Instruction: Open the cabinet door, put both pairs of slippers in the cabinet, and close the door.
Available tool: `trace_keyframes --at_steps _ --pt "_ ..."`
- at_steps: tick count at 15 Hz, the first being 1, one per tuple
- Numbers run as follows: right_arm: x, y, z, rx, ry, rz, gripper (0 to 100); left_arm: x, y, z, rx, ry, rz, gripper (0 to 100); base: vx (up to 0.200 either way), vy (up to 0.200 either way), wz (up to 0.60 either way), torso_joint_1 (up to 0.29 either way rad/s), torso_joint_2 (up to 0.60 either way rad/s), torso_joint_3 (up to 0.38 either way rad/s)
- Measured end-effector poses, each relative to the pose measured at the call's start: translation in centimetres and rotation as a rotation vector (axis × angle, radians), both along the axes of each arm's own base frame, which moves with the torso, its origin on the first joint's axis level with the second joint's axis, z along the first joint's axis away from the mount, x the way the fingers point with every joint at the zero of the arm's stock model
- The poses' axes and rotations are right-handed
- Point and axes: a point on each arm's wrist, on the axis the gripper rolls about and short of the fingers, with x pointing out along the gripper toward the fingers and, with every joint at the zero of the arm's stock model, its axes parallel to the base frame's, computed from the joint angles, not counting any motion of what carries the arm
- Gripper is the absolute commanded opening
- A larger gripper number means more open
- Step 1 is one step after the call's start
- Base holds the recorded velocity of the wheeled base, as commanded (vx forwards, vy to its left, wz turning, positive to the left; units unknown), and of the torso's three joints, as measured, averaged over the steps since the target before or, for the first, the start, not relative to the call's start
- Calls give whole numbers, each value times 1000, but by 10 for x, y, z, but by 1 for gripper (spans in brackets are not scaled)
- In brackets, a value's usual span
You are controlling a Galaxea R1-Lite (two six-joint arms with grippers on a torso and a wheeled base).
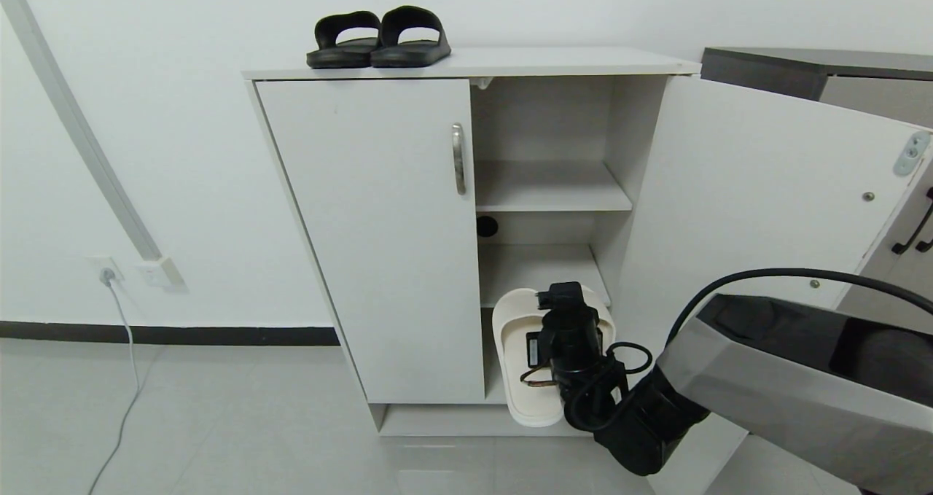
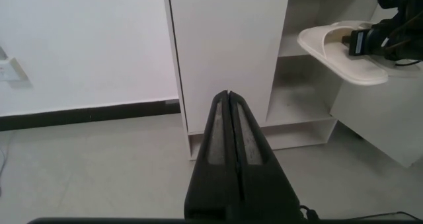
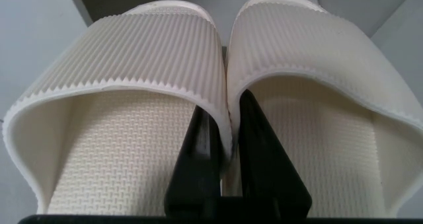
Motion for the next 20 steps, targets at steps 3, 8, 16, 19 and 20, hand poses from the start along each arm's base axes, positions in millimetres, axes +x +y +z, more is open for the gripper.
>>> trace_keyframes --at_steps 3,8,16,19,20 --pt "1 -1 -4 -6 5 -7 0 0 0 0 -2 0 0 0 0 0 0 0 0 0" --pt "1 -1 -6 -6 6 -10 0 0 0 0 -10 1 0 0 0 0 0 0 0 0" --pt "1 -1 -10 -10 10 -10 0 0 0 0 -9 1 0 0 0 0 0 2 2 -72" --pt "1 -1 -10 -8 7 -10 0 0 0 0 -10 1 0 0 0 0 0 1 1 -194" --pt "1 0 -9 -3 1 -12 0 0 0 0 -10 1 0 0 0 0 0 2 -2 -144"
